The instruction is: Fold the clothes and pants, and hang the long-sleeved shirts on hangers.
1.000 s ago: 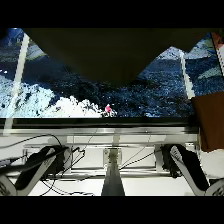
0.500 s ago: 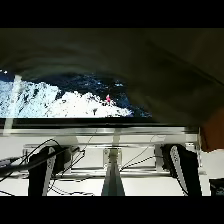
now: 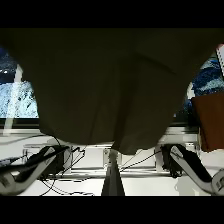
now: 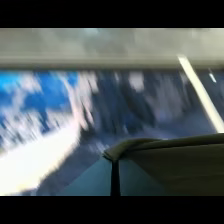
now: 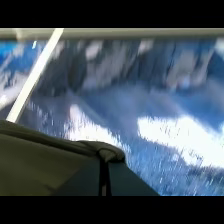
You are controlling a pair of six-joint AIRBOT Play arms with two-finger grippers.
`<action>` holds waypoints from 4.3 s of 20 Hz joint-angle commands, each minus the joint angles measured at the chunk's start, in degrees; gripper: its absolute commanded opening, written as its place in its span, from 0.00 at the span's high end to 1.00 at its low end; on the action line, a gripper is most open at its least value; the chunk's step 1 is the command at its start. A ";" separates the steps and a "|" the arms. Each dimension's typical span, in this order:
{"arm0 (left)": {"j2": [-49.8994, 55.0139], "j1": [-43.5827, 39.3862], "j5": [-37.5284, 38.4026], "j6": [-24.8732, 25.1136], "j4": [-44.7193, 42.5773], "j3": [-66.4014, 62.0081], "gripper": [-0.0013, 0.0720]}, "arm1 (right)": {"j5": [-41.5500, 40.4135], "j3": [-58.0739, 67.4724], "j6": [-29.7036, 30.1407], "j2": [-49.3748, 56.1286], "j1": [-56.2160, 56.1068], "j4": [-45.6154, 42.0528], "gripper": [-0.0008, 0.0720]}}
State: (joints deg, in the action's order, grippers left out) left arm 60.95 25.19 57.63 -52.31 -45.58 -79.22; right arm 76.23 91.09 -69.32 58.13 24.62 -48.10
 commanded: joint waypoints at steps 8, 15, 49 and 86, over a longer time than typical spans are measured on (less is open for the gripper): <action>33.88 -12.35 -11.39 0.26 -0.26 -0.09 0.96 | -22.23 -16.57 -0.09 29.24 -8.96 -0.24 0.95; 33.20 -11.96 -4.57 0.22 -3.54 -0.09 0.96 | -20.17 -16.57 -0.20 30.23 -11.41 -6.67 0.95; -2.36 5.18 10.82 -7.67 -12.46 37.46 0.24 | -10.36 -70.99 -17.27 -4.79 -11.45 -14.01 0.24; 13.03 5.16 6.95 4.44 -2.16 46.23 0.96 | -10.51 -61.24 -1.46 1.51 -11.45 -0.33 0.95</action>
State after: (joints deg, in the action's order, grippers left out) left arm 73.73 30.33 63.29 -54.30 -54.43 -32.12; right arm 62.28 27.18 -71.16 59.59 13.17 -49.25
